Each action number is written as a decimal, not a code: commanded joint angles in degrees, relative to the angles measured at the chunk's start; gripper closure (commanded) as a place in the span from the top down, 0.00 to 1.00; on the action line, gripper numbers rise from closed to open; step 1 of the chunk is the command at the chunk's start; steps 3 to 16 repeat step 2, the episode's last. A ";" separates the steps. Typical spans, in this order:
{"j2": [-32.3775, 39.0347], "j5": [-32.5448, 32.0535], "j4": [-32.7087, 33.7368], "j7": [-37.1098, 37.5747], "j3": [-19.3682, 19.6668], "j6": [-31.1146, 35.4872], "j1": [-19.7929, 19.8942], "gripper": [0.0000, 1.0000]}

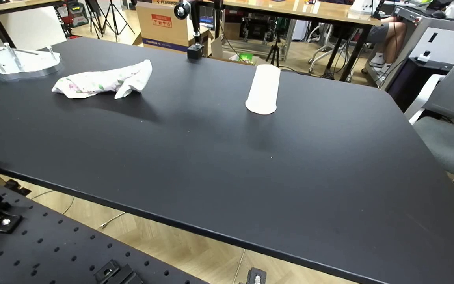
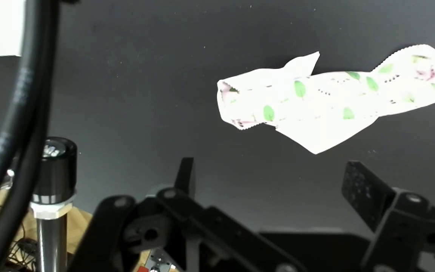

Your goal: Take the cloth and put it on the table

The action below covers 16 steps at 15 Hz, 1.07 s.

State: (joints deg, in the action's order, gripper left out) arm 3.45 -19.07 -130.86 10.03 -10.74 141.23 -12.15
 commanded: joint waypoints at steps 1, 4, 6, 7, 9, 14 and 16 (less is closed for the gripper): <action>-0.03 0.11 0.04 -0.12 0.06 -0.09 -0.06 1.00; -0.02 0.11 0.04 -0.13 0.06 -0.09 -0.06 1.00; -0.02 0.11 0.04 -0.13 0.06 -0.09 -0.06 1.00; -0.02 0.11 0.04 -0.13 0.06 -0.09 -0.06 1.00; -0.02 0.11 0.04 -0.13 0.06 -0.09 -0.06 1.00; -0.02 0.11 0.04 -0.13 0.06 -0.09 -0.06 1.00; -0.02 0.11 0.04 -0.13 0.06 -0.09 -0.06 1.00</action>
